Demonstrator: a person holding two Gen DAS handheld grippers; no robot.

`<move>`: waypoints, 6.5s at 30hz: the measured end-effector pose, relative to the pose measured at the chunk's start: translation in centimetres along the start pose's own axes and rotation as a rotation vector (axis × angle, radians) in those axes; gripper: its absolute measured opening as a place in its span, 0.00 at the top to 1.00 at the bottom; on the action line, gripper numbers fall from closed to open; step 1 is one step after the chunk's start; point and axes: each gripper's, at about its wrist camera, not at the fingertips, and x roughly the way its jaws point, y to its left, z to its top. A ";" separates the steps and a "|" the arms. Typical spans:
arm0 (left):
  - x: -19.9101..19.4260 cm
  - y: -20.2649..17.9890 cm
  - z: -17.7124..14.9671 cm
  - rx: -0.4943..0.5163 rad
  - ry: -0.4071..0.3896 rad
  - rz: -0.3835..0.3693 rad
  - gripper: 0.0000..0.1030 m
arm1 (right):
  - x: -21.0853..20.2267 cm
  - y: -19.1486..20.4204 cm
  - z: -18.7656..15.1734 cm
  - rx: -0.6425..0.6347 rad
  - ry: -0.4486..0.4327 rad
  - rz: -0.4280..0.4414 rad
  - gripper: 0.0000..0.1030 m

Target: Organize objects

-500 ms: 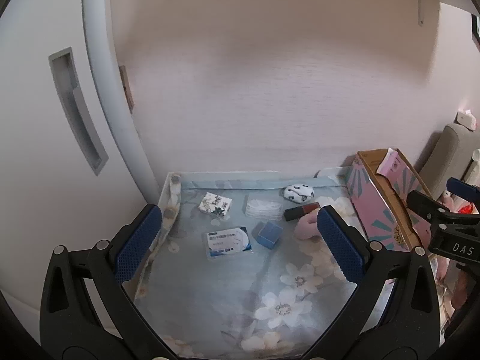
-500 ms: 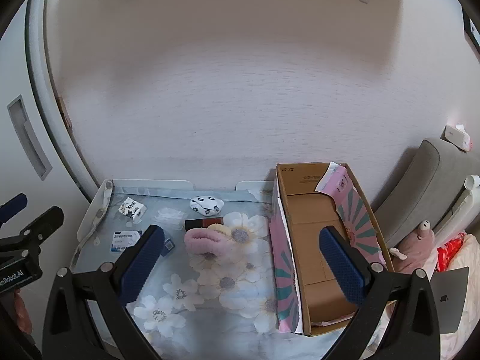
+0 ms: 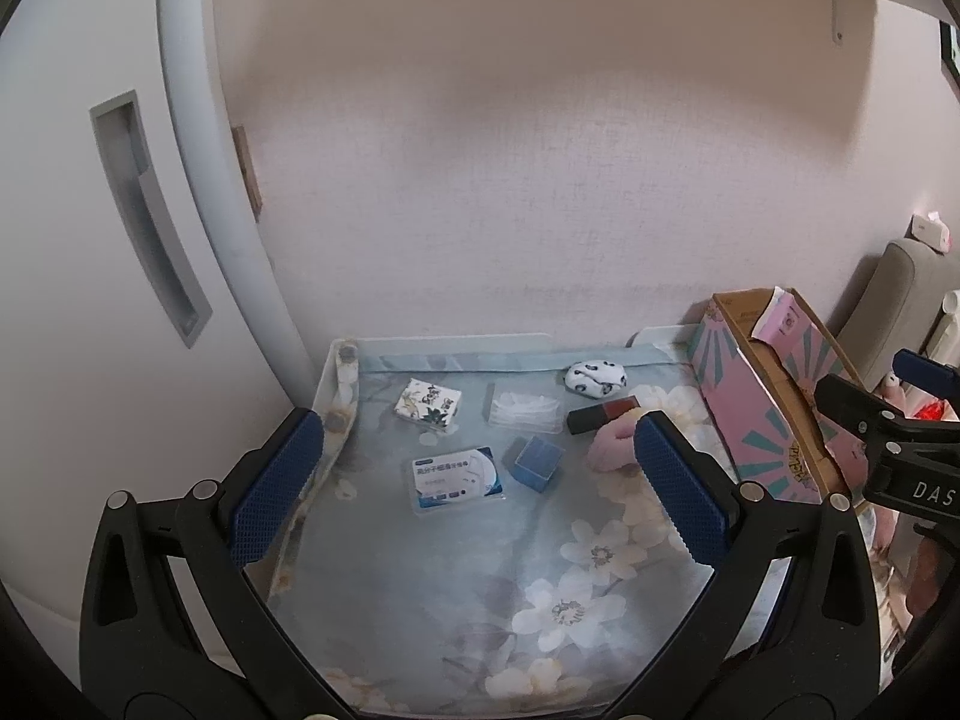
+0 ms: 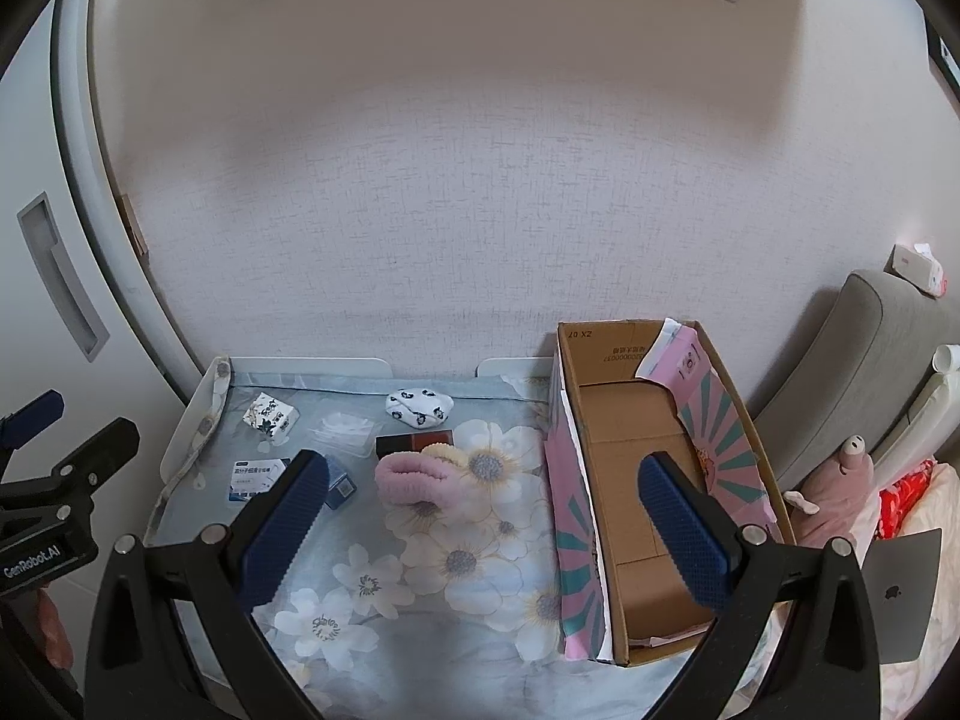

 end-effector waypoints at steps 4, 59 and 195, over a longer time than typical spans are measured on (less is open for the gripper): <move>-0.1 0.0 0.1 0.001 -0.009 0.016 0.00 | 0.0 0.0 0.0 0.001 0.000 0.002 0.00; -0.5 0.2 0.1 0.009 0.002 -0.014 0.00 | -0.3 0.4 0.0 0.007 -0.003 0.004 0.00; 7.3 -13.5 10.1 0.244 0.050 -0.348 0.13 | 2.3 -11.0 1.3 0.193 0.078 -0.107 0.67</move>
